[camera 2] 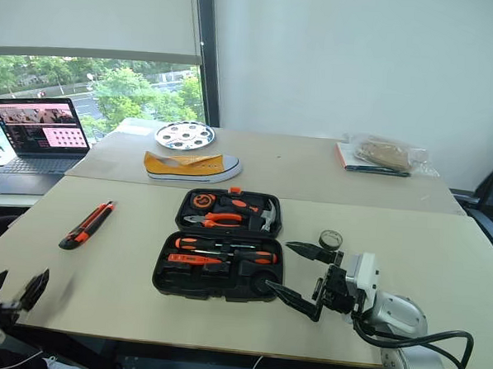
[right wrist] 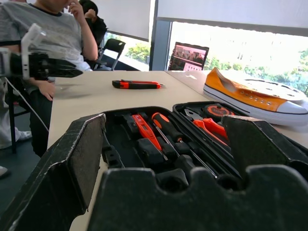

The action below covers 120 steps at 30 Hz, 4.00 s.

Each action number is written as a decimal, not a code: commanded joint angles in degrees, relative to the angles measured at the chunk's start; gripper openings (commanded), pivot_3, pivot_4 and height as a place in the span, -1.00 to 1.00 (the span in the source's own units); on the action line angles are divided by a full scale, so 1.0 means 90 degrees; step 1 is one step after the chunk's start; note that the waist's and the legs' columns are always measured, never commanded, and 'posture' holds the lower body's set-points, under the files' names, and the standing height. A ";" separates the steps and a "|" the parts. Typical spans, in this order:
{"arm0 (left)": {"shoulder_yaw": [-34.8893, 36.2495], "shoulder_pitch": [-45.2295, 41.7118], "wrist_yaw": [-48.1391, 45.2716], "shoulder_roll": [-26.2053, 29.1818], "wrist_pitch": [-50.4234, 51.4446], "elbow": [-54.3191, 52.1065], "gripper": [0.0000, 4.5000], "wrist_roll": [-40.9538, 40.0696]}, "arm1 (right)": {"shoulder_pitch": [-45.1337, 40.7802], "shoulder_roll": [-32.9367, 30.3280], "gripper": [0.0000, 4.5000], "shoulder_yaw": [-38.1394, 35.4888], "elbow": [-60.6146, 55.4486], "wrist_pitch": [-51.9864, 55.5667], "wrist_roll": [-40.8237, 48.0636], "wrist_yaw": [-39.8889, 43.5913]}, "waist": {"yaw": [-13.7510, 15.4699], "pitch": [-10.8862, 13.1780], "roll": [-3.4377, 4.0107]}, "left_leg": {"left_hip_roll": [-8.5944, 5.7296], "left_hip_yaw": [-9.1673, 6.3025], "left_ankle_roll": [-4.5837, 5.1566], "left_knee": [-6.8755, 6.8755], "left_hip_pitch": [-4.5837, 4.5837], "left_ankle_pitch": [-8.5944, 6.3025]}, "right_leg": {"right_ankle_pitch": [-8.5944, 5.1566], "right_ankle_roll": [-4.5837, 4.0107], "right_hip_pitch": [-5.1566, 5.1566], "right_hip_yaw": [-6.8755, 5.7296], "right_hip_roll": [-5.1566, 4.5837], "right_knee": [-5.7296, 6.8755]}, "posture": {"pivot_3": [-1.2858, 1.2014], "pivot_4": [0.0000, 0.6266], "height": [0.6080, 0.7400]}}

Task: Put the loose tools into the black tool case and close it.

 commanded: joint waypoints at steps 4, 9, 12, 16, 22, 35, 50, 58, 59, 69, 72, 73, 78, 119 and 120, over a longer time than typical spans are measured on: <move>-0.0862 -0.1810 0.0040 0.1707 0.1861 0.1115 0.95 0.0238 | -0.0309 0.0065 1.00 0.0028 -0.0137 -0.0052 0.0044 -0.0141 | -0.0040 0.0001 -0.0001 | 0.0001 0.0000 -0.0064 -0.0008 -0.0003 0.0036 | 0.0011 -0.0020 -0.0008 -0.0004 0.0008 0.0003 | 0.03 -0.52 1.00; -0.1953 -0.3665 -0.0414 0.2492 0.1899 0.3275 0.95 0.1029 | -0.0419 0.0107 1.00 0.0152 -0.0016 -0.0099 -0.0029 -0.0142 | -0.0093 0.0001 0.0000 | -0.0003 0.0019 -0.0077 -0.0035 0.0004 0.0044 | 0.0010 -0.0023 -0.0017 -0.0003 0.0012 0.0000 | 0.03 -0.52 1.00; -0.2447 -0.4501 -0.0588 0.2601 0.1510 0.4310 0.95 0.1530 | -0.0449 0.0122 1.00 0.0184 0.0013 -0.0135 -0.0071 -0.0176 | -0.0112 0.0002 -0.0001 | -0.0007 0.0034 -0.0082 -0.0038 0.0001 0.0046 | 0.0010 -0.0024 -0.0023 -0.0009 0.0017 -0.0003 | 0.03 -0.52 1.00; -0.2991 -0.5192 -0.1291 0.2536 0.1331 0.5273 0.95 0.1865 | -0.0423 0.0127 1.00 0.0138 -0.0014 -0.0186 -0.0123 -0.0255 | -0.0123 0.0002 -0.0002 | -0.0013 0.0071 -0.0087 -0.0041 -0.0013 0.0044 | 0.0009 -0.0024 -0.0029 -0.0028 0.0022 -0.0005 | 0.03 -0.52 1.00; -0.3297 -0.5697 -0.1550 0.2370 0.1042 0.6288 0.95 0.2211 | -0.0352 0.0083 1.00 0.0157 -0.0138 -0.0124 -0.0127 -0.0285 | -0.0140 0.0004 -0.0004 | -0.0017 0.0072 -0.0091 -0.0038 -0.0011 0.0043 | 0.0006 -0.0023 -0.0029 -0.0027 0.0022 -0.0016 | 0.03 -0.52 1.00; -0.2600 -0.5423 -0.2887 0.2251 0.0120 0.5495 -0.24 0.1555 | -0.0396 -0.0172 1.00 -0.0049 -0.0083 -0.0068 -0.0025 -0.0175 | -0.0130 0.0006 -0.0008 | -0.0009 0.0065 -0.0092 -0.0025 -0.0005 0.0046 | 0.0006 -0.0024 -0.0027 -0.0012 0.0011 0.0008 | 0.03 -0.52 1.00; -0.5162 -0.4525 -0.5315 0.2396 0.1311 0.0012 -0.24 0.1263 | -0.0129 -0.0850 1.00 -0.0477 0.0108 -0.0200 -0.0041 0.0269 | -0.0078 0.0021 -0.0022 | -0.0013 0.0024 -0.0089 -0.0011 -0.0004 0.0044 | 0.0002 -0.0017 -0.0020 0.0013 0.0017 0.0011 | 0.03 -0.52 1.00; -0.5995 -0.4211 -0.5026 0.2255 0.1045 -0.0228 -0.24 0.2057 | 0.0277 -0.0964 1.00 -0.0604 -0.0223 -0.0076 0.0101 0.0265 | -0.0086 0.0022 -0.0023 | -0.0008 0.0017 -0.0083 -0.0012 -0.0006 0.0044 | 0.0001 -0.0016 -0.0021 0.0069 0.0028 0.0009 | 0.03 -0.52 1.00; -0.6021 -0.4198 -0.4990 0.2230 0.1129 -0.0262 -0.24 0.2060 | 0.0313 -0.0957 1.00 -0.0606 -0.0248 -0.0077 0.0101 0.0243 | -0.0086 0.0022 -0.0022 | -0.0008 0.0017 -0.0082 -0.0012 -0.0005 0.0043 | 0.0001 -0.0015 -0.0021 0.0070 0.0028 0.0008 | 0.03 -0.52 1.00; -0.6404 -0.4357 -0.5257 0.2001 0.0185 0.0232 -0.24 0.2525 | 0.0223 -0.0862 1.00 -0.0430 -0.0198 -0.0097 0.0034 0.0130 | -0.0036 0.0021 -0.0021 | -0.0013 0.0021 -0.0068 -0.0011 0.0000 0.0037 | -0.0001 -0.0010 -0.0018 0.0077 0.0023 0.0007 | 0.03 -0.52 1.00; -0.6483 -0.4477 -0.5464 0.1986 -0.0019 0.0409 -0.24 0.2570 | 0.0122 -0.0837 1.00 -0.0382 -0.0121 -0.0099 0.0005 0.0135 | -0.0044 0.0021 -0.0021 | -0.0013 0.0022 -0.0068 -0.0011 0.0001 0.0037 | -0.0001 -0.0010 -0.0017 0.0078 0.0025 0.0007 | 0.03 -0.52 1.00; -0.6522 -0.4513 -0.5553 0.2013 -0.0114 0.0448 -0.24 0.2618 | 0.0095 -0.0832 1.00 -0.0377 -0.0098 -0.0103 -0.0003 0.0138 | -0.0046 0.0021 -0.0021 | -0.0013 0.0022 -0.0068 -0.0011 0.0000 0.0036 | -0.0001 -0.0010 -0.0017 0.0078 0.0025 0.0006 | 0.03 -0.52 1.00; -0.6620 -0.4692 -0.5909 0.2032 -0.0118 0.0439 -0.24 0.2577 | 0.0051 -0.0816 1.00 -0.0344 -0.0031 -0.0170 -0.0043 0.0154 | -0.0058 0.0021 -0.0021 | -0.0014 0.0024 -0.0064 -0.0014 0.0000 0.0034 | -0.0003 -0.0006 -0.0018 0.0076 0.0027 0.0002 | 0.03 -0.52 1.00; -0.5597 -0.4318 -0.5347 0.1252 -0.0879 0.1338 -0.99 0.2275 | -0.0098 -0.0488 1.00 -0.0213 0.0308 -0.0408 -0.0388 0.0164 | -0.0025 0.0021 -0.0019 | -0.0021 0.0020 -0.0046 0.0019 -0.0009 0.0024 | -0.0006 0.0012 -0.0015 0.0063 0.0012 0.0010 | 0.03 -0.52 1.00; -0.5624 -0.4336 -0.5303 0.1234 -0.0920 0.1417 -0.99 0.2336 | -0.0114 -0.0474 1.00 -0.0210 0.0313 -0.0405 -0.0395 0.0154 | -0.0027 0.0021 -0.0018 | -0.0021 0.0020 -0.0046 0.0019 -0.0008 0.0024 | -0.0006 0.0012 -0.0014 0.0064 0.0012 0.0011 | 0.03 -0.52 1.00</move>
